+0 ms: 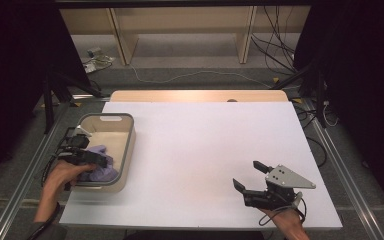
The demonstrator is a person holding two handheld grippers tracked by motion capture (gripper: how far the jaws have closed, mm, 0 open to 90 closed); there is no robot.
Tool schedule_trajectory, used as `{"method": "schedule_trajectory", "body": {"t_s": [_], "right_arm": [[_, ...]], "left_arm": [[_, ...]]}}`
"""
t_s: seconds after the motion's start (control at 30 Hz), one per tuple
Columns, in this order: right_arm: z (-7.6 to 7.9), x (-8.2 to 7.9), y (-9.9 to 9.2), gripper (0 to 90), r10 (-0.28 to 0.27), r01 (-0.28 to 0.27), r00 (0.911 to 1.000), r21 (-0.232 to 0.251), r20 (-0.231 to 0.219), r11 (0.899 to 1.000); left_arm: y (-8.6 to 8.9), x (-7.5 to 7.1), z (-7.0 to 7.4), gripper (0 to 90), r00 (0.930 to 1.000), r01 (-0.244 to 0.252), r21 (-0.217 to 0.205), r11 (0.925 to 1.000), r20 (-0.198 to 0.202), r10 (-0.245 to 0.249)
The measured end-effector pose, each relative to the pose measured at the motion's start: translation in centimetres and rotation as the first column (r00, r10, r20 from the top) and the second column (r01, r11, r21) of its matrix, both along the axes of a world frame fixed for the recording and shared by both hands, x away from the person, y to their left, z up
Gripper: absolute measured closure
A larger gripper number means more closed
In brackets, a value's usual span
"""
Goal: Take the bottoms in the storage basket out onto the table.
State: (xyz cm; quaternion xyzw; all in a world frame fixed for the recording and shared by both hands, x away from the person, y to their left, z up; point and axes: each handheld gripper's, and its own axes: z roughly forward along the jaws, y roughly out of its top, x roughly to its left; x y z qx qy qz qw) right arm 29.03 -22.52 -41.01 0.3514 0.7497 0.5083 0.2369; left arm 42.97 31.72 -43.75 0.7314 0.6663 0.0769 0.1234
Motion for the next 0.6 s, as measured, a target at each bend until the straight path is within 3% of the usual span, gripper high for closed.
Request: {"method": "schedule_trajectory", "body": {"t_s": [0.1, 0.2, 0.4, 0.43, 0.53, 0.6], "right_arm": [[-0.01, -0.01, 0.04, 16.7, -0.002, 0.002, 1.0, -0.001, -0.003, 1.0], [-0.02, 0.02, -0.01, 16.8, -0.001, 0.001, 1.0, 0.0, -0.001, 1.0], [-0.03, 0.05, -0.03, 17.0, -0.003, 0.003, 1.0, 0.002, -0.001, 1.0], [-0.03, 0.05, -0.03, 17.0, -0.003, 0.003, 1.0, 0.002, -0.001, 1.0], [0.0, 0.03, -0.01, 17.0, -0.002, 0.002, 1.0, 0.002, 0.001, 1.0], [0.01, 0.02, -0.04, 17.0, -0.005, 0.005, 1.0, 0.0, -0.003, 1.0]], "left_arm": [[-0.17, 0.0, -0.11, 0.0, 0.9999, 0.008, 0.015, 0.9999, -0.008, -0.008], [-0.22, -0.05, -0.21, 5.5, 0.9998, 0.017, 0.019, 0.9997, -0.012, -0.017], [-0.15, -0.24, -0.21, 34.5, 0.9995, 0.03, 0.03, 0.9991, -0.001, -0.03], [-0.13, -0.32, -0.2, 34.5, 0.9992, 0.04, 0.025, 0.9989, 0.004, -0.04], [-0.14, -0.53, 0.11, 51.7, 0.9974, 0.07, 0.02, 0.9974, 0.018, -0.07], [-0.14, -0.64, 0.23, 57.3, 0.9965, 0.078, 0.004, 0.997, 0.031, -0.078]]}}
